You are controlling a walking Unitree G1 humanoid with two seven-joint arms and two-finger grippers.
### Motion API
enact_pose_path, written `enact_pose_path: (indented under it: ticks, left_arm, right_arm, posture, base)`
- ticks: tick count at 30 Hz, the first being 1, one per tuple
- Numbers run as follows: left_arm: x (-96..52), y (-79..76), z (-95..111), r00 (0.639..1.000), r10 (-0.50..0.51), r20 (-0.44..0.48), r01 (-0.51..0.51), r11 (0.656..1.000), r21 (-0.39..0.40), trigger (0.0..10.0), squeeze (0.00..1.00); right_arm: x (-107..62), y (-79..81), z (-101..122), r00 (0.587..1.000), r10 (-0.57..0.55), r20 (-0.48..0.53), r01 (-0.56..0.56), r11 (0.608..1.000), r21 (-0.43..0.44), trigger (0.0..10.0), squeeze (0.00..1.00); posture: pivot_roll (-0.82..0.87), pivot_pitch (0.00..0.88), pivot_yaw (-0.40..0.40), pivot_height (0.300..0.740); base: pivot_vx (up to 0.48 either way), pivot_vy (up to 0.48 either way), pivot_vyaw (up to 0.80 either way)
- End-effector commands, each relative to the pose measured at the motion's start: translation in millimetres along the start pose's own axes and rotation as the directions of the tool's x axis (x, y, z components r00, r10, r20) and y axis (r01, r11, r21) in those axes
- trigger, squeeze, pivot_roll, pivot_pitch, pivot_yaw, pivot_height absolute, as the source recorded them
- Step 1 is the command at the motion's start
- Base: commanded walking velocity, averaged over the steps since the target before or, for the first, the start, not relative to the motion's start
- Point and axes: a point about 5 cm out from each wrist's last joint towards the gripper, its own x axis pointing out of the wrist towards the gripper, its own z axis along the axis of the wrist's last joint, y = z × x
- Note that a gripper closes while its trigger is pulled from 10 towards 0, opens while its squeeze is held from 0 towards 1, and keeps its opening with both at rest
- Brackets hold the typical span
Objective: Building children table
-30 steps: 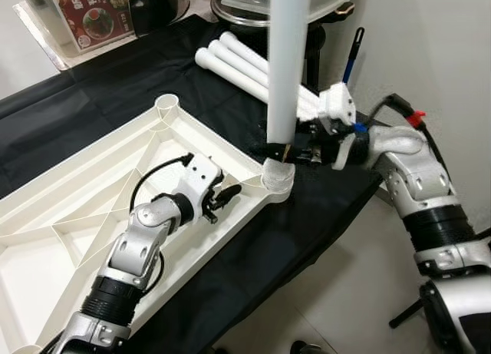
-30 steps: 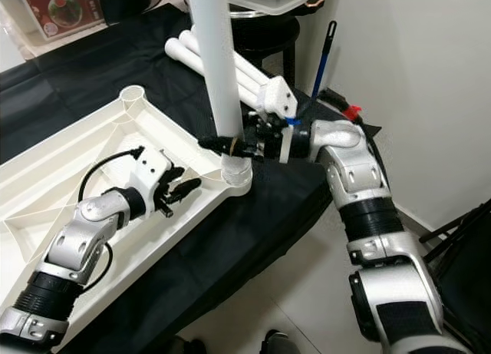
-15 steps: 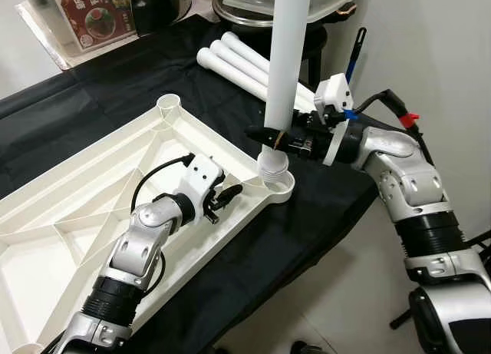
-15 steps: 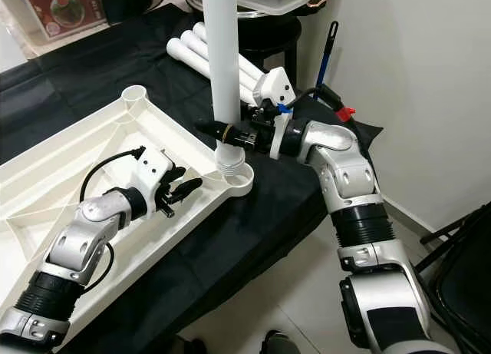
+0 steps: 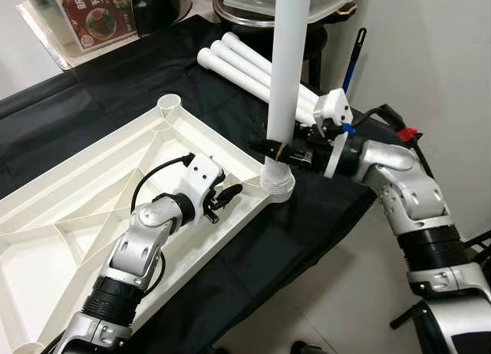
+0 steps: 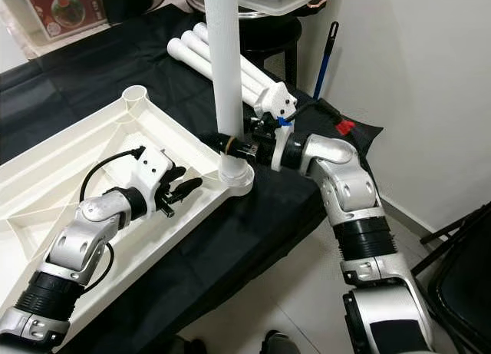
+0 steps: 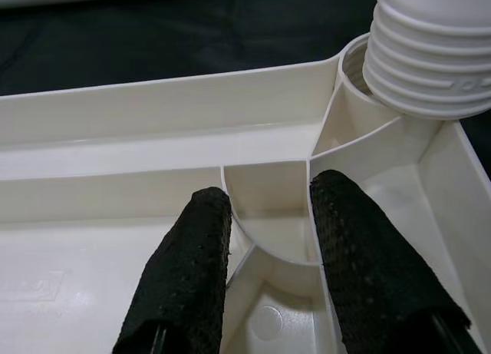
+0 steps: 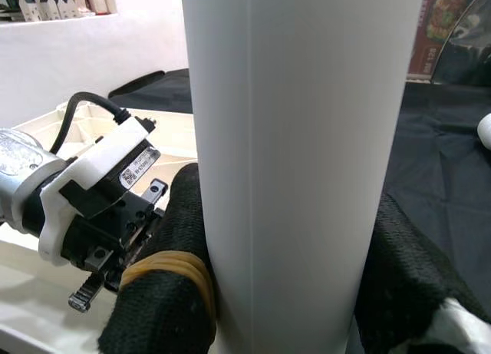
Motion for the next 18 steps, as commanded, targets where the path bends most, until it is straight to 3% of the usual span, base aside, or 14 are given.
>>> enact_pose_path:
  ticks: [1,6,11,18]
  left_arm:
    - [-0.4,-3.6,-4.0,1.0,-0.023,-0.014,0.023,1.0,0.001,10.0,0.0]
    - [-0.6,-3.4,-3.7,1.0,-0.023,-0.014,0.024,1.0,0.003,10.0,0.0]
    - [-1.0,-3.3,-3.1,1.0,-0.023,-0.012,0.023,1.0,0.003,10.0,0.0]
    - [-1.9,-3.1,-2.2,1.0,-0.023,-0.01,0.023,1.0,0.005,10.0,0.0]
  right_arm:
    - [-0.5,3.6,-1.9,1.0,0.011,-0.022,-0.011,1.0,-0.02,10.0,0.0]
    - [-2.1,2.8,-4.0,0.999,-0.004,-0.034,0.003,0.999,-0.038,10.0,0.0]
    - [-1.9,0.7,1.8,1.0,-0.019,0.014,0.02,0.997,-0.075,10.0,0.0]
    - [-1.2,0.0,3.5,0.996,-0.035,0.079,0.039,0.997,-0.061,10.0,0.0]
  posture:
    - [-0.02,0.211,0.057,0.74]
    - [-0.02,0.211,0.058,0.74]
    - [-0.02,0.213,0.059,0.74]
    - [-0.01,0.217,0.061,0.74]
  base:
    - [0.0,0.0,0.0]
    - [0.0,0.0,0.0]
    - [0.0,0.0,0.0]
    - [0.0,0.0,0.0]
